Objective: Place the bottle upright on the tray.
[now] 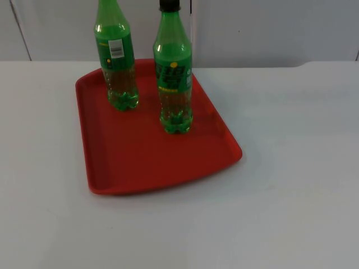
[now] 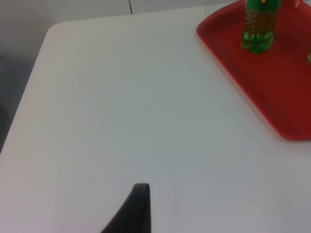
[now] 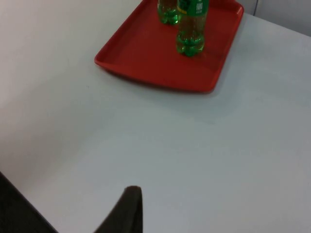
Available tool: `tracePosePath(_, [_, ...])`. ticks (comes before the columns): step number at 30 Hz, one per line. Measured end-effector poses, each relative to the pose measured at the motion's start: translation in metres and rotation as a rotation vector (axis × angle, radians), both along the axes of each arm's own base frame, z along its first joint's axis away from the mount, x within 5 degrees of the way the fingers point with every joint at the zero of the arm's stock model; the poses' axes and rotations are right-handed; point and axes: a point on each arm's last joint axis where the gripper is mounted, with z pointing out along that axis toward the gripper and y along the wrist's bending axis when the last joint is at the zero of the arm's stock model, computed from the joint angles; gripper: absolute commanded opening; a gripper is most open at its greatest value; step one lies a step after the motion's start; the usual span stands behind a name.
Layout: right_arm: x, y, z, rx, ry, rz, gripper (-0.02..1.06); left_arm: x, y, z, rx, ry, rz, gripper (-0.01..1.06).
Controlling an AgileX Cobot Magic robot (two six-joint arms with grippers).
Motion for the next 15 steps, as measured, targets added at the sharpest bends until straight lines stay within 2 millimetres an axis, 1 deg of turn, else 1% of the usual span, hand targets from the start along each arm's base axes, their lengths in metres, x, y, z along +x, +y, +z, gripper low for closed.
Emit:
tracePosePath(12, [0.0,0.0,0.0,0.001,0.001,-0.001,1.05,0.0,0.0,0.0,0.002,0.0,-0.001,1.05])
tracePosePath(15, [-0.0002,0.0004,0.0,0.002,0.002,-0.035,1.05,0.0,0.0,0.0,0.002,0.0,-0.001,1.05])
